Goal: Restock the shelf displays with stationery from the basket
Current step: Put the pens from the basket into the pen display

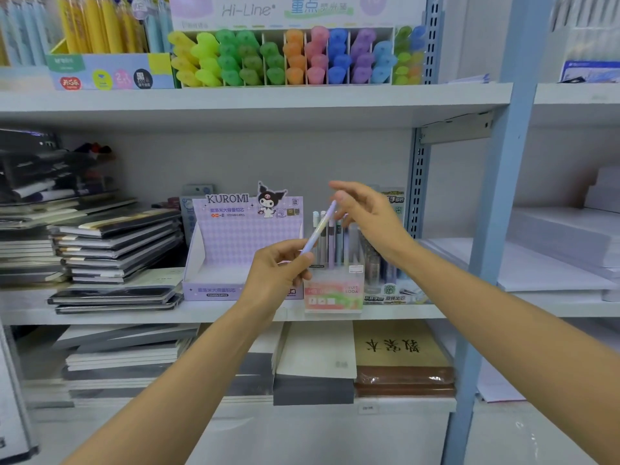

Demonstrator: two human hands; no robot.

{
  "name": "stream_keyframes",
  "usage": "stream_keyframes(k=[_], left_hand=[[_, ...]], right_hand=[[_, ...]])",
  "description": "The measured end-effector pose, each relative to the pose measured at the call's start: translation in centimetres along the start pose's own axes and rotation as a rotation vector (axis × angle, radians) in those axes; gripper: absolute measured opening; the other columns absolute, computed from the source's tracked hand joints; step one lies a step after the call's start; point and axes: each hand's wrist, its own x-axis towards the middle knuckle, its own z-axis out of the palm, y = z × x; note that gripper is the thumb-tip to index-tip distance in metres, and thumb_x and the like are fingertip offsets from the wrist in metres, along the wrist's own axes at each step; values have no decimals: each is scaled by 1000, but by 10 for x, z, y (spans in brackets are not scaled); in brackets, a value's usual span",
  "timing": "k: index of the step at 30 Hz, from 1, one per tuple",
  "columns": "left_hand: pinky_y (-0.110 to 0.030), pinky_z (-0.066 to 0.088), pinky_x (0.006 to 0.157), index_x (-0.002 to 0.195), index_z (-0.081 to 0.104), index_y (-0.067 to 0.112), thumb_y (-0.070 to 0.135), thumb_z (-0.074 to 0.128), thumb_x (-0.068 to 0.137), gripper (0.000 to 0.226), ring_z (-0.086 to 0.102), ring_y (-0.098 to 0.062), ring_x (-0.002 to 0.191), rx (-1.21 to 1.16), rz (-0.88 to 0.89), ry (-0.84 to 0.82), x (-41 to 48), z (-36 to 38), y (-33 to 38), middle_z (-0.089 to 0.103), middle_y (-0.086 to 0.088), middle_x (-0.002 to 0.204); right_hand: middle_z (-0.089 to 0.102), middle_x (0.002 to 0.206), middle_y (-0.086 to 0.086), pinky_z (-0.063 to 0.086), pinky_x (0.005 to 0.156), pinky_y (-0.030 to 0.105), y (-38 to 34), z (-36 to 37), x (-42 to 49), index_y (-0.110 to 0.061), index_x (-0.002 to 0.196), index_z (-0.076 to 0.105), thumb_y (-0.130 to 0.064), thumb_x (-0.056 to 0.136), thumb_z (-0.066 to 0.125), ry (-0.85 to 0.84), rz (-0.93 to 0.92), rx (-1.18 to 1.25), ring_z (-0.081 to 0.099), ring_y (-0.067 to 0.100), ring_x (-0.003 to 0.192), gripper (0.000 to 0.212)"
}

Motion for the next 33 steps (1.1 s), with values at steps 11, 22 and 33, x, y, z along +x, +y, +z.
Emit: stream_keyframes(k=[11, 22, 33], left_hand=[[-17, 54, 66, 92, 70, 9, 3, 71, 82, 11, 67, -14, 70, -413, -29, 179, 1, -2, 17, 70, -1, 73], [-27, 57, 82, 111, 67, 18, 11, 64, 91, 22, 72, -21, 93, -190, 190, 42, -7, 27, 38, 76, -6, 95], [-16, 36, 100, 131, 57, 20, 22, 61, 94, 37, 48, -7, 123, 589, 479, 49, -18, 26, 18, 55, 7, 131]], right_hand=[[74, 86, 12, 58, 72, 25, 1, -21, -22, -6, 95, 74, -9, 79, 72, -112, 71, 273, 72, 25, 80, 16], [72, 104, 1, 57, 78, 26, -33, -18, -31, -14, 119, 66, -21, 93, 62, -135, -20, 20, 69, 15, 93, 27], [72, 91, 13, 53, 70, 19, -38, -22, -20, -4, 105, 69, -10, 96, 57, 174, -94, 58, 68, 10, 79, 16]])
